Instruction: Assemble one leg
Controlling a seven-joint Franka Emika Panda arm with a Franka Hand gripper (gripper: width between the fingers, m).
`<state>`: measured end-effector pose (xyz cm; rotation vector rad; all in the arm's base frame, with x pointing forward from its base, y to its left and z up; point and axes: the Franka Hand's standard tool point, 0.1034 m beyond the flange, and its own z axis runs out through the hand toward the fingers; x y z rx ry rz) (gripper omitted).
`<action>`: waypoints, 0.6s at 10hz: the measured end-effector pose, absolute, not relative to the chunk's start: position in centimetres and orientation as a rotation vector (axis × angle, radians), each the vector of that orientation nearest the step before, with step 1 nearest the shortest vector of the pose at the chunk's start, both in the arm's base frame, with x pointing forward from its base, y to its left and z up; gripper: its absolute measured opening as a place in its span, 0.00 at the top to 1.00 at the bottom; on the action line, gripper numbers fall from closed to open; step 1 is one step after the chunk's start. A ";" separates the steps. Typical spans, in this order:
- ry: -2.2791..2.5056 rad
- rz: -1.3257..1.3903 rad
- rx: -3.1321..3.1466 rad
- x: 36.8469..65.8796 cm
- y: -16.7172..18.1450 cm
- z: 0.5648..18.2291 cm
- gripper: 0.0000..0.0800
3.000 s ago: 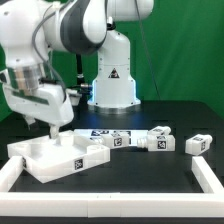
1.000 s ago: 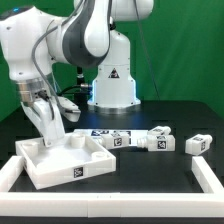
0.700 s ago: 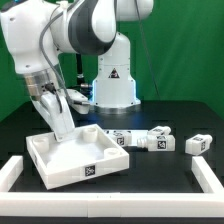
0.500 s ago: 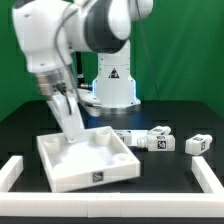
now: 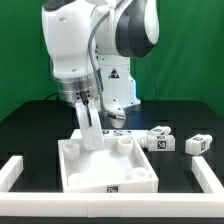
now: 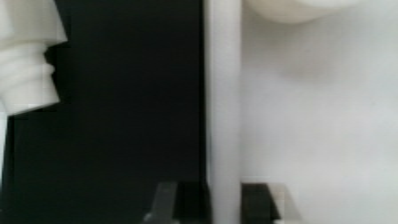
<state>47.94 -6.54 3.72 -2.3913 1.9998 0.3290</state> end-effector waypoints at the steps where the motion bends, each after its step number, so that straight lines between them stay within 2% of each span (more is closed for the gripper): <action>1: 2.000 0.329 -2.391 47.9 -6.5 3.7 0.93; 3: 2.036 0.318 -2.366 48.0 -6.2 3.6 0.93; 6: 2.118 0.220 -2.283 49.5 -2.4 2.7 0.93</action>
Offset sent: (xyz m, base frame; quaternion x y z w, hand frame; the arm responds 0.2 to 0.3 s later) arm -0.0016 0.0294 -0.0079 0.0152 0.0130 0.0797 0.9966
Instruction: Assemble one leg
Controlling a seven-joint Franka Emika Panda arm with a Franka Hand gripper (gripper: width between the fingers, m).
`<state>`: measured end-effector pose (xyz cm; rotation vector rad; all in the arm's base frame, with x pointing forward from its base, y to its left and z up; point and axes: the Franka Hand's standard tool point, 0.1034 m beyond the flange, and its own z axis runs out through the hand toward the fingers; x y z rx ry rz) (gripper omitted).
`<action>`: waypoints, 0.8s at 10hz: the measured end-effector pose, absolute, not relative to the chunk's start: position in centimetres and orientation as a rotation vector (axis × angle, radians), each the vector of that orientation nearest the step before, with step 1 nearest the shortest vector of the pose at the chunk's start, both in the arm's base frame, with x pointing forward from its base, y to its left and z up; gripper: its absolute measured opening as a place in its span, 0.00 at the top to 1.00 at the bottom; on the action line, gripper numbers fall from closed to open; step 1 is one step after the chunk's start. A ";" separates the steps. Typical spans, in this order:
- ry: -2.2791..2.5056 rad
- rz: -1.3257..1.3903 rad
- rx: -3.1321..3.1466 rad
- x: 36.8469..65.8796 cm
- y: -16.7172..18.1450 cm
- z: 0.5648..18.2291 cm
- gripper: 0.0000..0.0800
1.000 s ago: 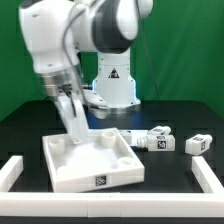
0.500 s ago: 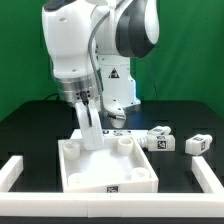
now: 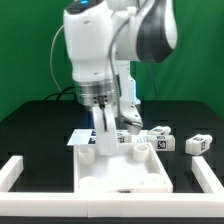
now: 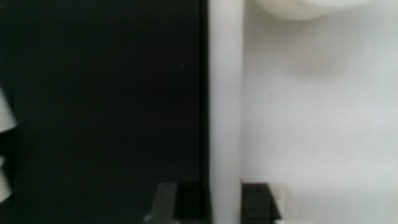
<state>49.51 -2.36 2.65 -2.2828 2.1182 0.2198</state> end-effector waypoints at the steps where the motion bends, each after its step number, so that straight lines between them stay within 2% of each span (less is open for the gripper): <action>1: 2.134 0.189 -2.262 49.8 -0.4 2.6 0.93; 3: 2.146 0.139 -2.252 50.2 4.1 2.1 0.93; 4: 2.208 0.103 -2.210 50.4 5.2 1.6 0.92; 7: 2.285 0.047 -2.239 50.5 5.3 1.0 0.92; 8: 2.284 0.047 -2.237 50.5 5.2 1.0 0.82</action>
Offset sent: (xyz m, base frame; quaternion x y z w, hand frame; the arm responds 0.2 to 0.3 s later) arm 0.0167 0.0740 -0.0145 0.0190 0.0505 0.0232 0.9983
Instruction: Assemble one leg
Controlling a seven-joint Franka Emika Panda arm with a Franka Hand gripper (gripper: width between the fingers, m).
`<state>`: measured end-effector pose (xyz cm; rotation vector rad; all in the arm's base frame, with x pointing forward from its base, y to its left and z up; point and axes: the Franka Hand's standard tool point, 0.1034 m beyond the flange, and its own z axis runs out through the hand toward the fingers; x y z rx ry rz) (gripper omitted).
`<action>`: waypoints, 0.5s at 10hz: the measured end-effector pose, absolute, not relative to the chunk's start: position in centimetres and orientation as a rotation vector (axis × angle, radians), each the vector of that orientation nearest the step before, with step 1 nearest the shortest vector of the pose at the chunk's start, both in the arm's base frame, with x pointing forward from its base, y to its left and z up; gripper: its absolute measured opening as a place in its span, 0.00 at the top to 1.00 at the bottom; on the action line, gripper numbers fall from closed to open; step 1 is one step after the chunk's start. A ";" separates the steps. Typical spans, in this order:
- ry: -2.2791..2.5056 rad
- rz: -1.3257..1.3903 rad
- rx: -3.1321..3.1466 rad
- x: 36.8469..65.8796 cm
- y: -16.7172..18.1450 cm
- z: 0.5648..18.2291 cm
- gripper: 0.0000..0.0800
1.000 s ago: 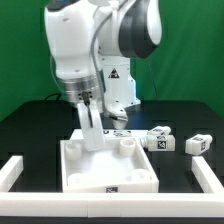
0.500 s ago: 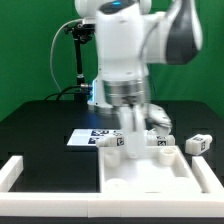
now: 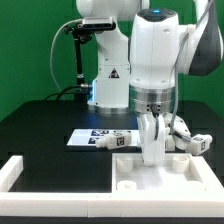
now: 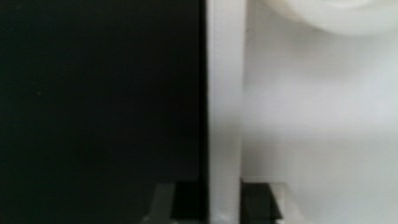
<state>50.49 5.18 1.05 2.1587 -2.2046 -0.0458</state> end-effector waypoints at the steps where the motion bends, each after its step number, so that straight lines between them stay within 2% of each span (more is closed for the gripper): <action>1: -2.203 -0.046 2.159 50.5 5.2 1.0 0.82; 2: -2.202 -0.046 2.159 50.5 5.2 1.0 0.59; 3: -2.202 -0.046 2.159 50.4 5.2 1.0 0.59; 4: -2.195 -0.049 2.166 50.5 5.2 1.0 0.34; 5: -2.107 -0.114 2.237 50.2 5.3 1.9 0.24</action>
Offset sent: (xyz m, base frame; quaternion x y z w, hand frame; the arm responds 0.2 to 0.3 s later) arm 0.0000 0.0000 0.0000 0.0000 0.0000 0.0000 1.0000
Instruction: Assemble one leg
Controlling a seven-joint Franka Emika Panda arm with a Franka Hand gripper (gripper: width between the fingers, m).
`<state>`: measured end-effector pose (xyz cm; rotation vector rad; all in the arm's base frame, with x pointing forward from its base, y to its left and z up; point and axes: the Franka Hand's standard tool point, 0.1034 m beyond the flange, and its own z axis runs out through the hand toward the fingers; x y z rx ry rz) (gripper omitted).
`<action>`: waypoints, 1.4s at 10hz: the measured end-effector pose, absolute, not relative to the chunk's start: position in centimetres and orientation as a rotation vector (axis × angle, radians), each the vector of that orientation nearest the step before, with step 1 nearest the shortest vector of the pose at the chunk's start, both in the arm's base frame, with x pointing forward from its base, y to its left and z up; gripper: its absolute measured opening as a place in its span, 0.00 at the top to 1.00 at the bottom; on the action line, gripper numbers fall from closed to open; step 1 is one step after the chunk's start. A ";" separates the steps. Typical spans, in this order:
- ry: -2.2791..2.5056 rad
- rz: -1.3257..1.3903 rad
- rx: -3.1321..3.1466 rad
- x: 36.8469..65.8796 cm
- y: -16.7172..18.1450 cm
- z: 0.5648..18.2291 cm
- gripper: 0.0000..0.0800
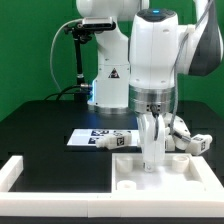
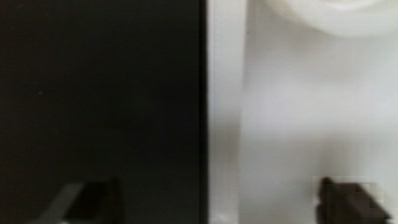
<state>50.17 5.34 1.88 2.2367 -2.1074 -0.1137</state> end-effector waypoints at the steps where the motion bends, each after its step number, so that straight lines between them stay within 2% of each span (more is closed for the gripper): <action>1: -2.043 -0.117 2.289 50.3 6.6 3.1 0.24; 3: -1.802 -0.103 2.499 50.6 10.4 5.9 0.19; 5: -1.966 -0.090 2.387 50.7 12.1 7.6 0.19; 8: -1.767 -0.084 2.529 50.6 12.2 7.3 0.19; 10: -1.322 -0.044 2.738 49.6 14.9 7.2 0.19; 11: -1.188 -0.019 2.807 48.6 15.0 6.4 0.19; 12: -1.175 -0.034 2.802 47.7 15.1 6.0 0.19; 14: -1.181 -0.028 2.802 48.1 15.1 6.1 0.19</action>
Offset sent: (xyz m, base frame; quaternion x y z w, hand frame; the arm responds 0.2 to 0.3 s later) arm 0.0217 0.0428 0.0576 -0.0201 0.0060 -0.1335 0.9908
